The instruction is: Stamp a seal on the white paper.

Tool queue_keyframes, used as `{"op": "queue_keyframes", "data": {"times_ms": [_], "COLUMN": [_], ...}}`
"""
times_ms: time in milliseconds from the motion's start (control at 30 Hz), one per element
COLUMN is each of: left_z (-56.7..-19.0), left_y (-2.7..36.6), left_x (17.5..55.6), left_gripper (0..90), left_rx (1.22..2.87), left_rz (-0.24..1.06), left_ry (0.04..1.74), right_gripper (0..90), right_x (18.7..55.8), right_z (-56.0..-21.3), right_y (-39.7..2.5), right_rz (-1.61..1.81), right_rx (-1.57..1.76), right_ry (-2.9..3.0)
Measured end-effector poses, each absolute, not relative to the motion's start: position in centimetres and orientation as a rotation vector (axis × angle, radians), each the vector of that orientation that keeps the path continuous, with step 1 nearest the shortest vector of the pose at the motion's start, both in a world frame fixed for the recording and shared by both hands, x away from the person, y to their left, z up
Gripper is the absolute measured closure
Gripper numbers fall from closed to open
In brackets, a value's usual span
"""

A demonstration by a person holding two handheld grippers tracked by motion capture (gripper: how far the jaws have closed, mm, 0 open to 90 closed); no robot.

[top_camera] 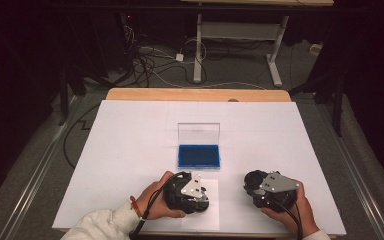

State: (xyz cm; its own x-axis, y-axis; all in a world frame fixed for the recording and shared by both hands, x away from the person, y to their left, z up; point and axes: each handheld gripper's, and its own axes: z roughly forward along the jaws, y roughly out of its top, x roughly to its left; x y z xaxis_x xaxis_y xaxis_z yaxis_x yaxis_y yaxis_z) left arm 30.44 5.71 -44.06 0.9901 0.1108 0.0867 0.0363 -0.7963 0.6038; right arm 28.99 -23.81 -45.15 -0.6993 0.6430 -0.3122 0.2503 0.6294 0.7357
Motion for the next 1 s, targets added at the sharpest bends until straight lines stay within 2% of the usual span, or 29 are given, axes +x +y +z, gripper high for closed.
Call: {"op": "queue_keyframes", "data": {"times_ms": [1000], "left_z": [-44.08], "left_y": [5.73], "left_x": [30.57], "left_gripper": [54.6], "left_rx": [2.496], "left_rz": [0.134], "left_ry": [0.113], "right_gripper": [38.8], "right_x": [28.91], "right_z": [-45.12], "right_y": [-23.76], "right_rz": [0.910], "right_rx": [0.692], "right_ry": [2.293]}}
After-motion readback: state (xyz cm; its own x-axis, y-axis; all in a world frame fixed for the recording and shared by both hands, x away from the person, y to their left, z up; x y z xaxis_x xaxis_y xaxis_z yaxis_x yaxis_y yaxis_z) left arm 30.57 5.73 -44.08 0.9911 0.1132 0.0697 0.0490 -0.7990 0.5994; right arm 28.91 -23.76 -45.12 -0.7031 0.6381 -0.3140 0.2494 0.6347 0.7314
